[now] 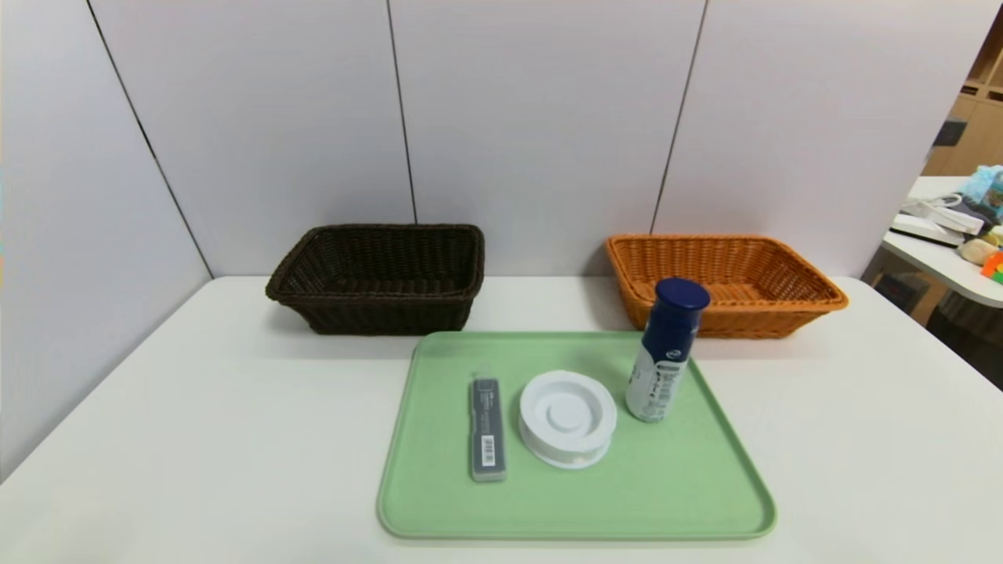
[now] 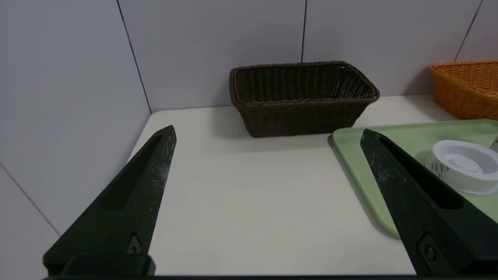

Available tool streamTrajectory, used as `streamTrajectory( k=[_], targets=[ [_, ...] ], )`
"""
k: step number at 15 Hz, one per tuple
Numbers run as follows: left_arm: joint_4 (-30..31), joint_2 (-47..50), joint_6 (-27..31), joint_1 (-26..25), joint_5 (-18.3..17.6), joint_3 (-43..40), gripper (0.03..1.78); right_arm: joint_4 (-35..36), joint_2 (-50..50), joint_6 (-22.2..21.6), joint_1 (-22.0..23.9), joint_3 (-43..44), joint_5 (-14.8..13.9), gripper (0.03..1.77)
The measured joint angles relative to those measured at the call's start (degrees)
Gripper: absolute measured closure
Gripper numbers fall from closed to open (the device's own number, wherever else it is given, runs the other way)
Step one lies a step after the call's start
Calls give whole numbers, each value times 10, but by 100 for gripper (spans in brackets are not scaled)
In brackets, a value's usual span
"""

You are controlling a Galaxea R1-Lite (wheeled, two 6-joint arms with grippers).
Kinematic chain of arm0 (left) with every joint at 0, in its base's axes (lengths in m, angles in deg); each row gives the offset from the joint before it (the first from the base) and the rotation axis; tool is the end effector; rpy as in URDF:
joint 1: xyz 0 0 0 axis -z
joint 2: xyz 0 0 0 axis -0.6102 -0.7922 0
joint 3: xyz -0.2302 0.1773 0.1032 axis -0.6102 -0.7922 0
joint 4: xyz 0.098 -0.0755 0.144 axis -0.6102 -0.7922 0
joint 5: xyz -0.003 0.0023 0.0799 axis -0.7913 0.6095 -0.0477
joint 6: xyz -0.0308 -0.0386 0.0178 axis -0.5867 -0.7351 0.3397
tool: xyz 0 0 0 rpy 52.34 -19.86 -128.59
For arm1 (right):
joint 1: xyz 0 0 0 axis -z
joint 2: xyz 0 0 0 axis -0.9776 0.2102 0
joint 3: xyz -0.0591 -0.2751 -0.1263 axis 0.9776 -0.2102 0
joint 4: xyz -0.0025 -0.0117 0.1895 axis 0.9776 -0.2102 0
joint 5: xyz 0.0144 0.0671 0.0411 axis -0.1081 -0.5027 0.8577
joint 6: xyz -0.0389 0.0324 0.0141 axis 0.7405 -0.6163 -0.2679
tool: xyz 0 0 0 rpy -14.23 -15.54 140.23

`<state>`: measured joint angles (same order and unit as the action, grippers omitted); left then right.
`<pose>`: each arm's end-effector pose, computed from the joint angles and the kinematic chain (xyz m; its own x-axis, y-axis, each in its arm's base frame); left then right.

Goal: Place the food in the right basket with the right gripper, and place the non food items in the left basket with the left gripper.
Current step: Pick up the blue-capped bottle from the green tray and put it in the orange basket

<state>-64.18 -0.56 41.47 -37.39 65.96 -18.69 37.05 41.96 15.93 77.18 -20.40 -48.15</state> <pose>0.0053 -0.0039 0.2226 0.9840 -0.0761 0.1612 0.0727 0.9970 0.0273 -0.0004 0.0095 0.2056 0.9764 0.1930 0.0965 -0.1867 0.9799 -0.0709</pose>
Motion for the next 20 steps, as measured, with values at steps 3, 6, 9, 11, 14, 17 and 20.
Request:
streamTrajectory(
  k=[3, 6, 9, 11, 14, 17, 20],
  targets=[
    [95, -135, 5, 0, -11, 75, 12, 44, 111, 0, -3, 81, 36, 10],
    [133, -242, 20, 1, -19, 124, 12, 59, 222, 2, -5, 158, 64, 10],
    [139, -310, 24, 23, -19, 127, 12, 69, 311, 5, -16, 165, 86, 10],
    [142, -348, 22, 48, -16, 125, 12, 104, 355, 5, -35, 126, 90, 10],
    [149, -399, 12, 95, -14, 119, 12, 197, 429, 4, -55, 73, 90, 10],
    [207, -451, -2, 106, -13, 93, 12, 310, 512, 3, -74, 20, 91, 10],
    [293, -488, -5, 108, -12, 50, 12, 413, 568, 3, -108, -26, 90, 10]
  ],
)
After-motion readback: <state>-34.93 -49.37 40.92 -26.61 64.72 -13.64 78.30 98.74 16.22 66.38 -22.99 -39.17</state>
